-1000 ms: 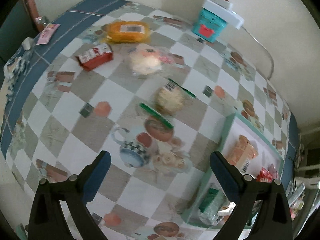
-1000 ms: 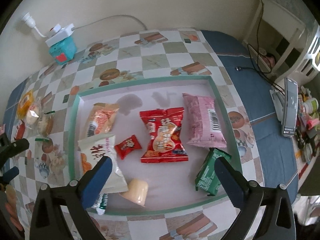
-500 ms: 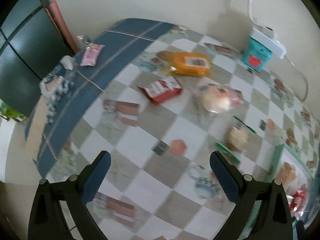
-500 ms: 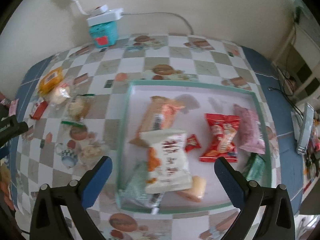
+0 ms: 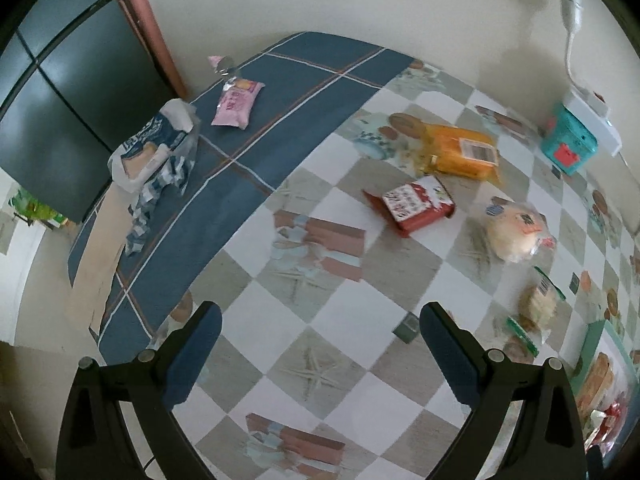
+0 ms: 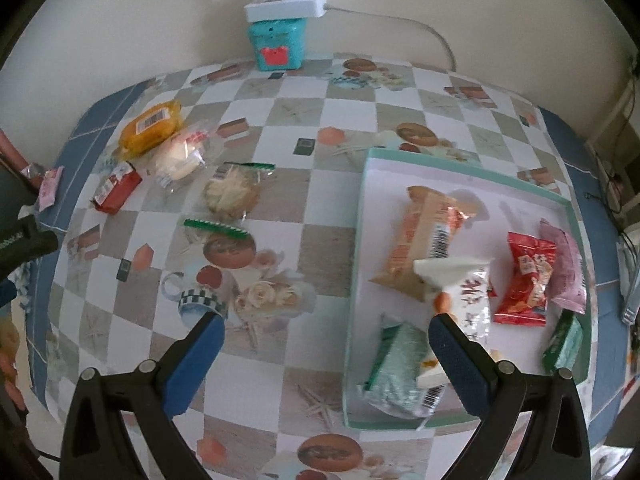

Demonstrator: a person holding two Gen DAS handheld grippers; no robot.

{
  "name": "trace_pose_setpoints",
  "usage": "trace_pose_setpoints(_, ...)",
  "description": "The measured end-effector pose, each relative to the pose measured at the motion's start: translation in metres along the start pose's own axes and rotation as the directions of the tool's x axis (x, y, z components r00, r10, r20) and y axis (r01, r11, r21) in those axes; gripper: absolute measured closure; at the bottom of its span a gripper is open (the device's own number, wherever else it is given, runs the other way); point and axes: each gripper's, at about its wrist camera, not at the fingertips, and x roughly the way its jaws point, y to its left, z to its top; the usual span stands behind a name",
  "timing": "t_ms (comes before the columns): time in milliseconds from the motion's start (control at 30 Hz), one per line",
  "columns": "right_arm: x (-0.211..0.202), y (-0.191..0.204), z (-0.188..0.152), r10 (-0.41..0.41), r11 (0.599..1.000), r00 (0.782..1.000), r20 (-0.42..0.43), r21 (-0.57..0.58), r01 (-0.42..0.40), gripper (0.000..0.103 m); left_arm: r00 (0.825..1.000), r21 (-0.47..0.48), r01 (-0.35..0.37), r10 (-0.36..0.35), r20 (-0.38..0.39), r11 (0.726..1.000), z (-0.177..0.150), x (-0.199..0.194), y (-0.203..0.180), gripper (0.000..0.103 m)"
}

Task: Organize snacks
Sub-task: 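Withdraw both tools from the tray toward the remaining snacks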

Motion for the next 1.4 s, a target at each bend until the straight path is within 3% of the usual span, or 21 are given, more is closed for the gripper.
trace_pose_setpoints(700, 0.016, 0.040, -0.001, -0.030, 0.993, 1.000, -0.005, -0.116, 0.030, 0.000, 0.995, -0.051, 0.073, -0.076, -0.069, 0.996, 0.006, 0.027, 0.026, 0.004)
trace_pose_setpoints(933, 0.020, 0.043, 0.009, 0.035, 0.995, 0.999, -0.001, -0.096, -0.035, 0.000, 0.993, -0.031, 0.078, -0.081, -0.091, 0.996, 0.009, 0.033, 0.017, 0.004)
trace_pose_setpoints(1067, 0.018, 0.045, 0.022, 0.089, 0.993, 0.996, 0.019, -0.080, -0.087, 0.000, 0.986, -0.008, 0.150, -0.150, -0.076, 0.989, 0.015, 0.032, 0.011, 0.004)
trace_pose_setpoints(1300, 0.018, 0.055, 0.055, 0.151, 0.985, 0.988, 0.031, -0.088, -0.148, 0.000, 0.977, 0.089, 0.204, -0.197, -0.079, 0.975, 0.046, 0.035, 0.000, 0.004)
trace_pose_setpoints(1400, 0.017, 0.064, 0.073, 0.167, 0.980, 0.985, 0.041, -0.114, -0.162, 0.000, 0.961, 0.075, 0.259, -0.248, -0.124, 0.963, 0.065, 0.041, -0.002, 0.004)
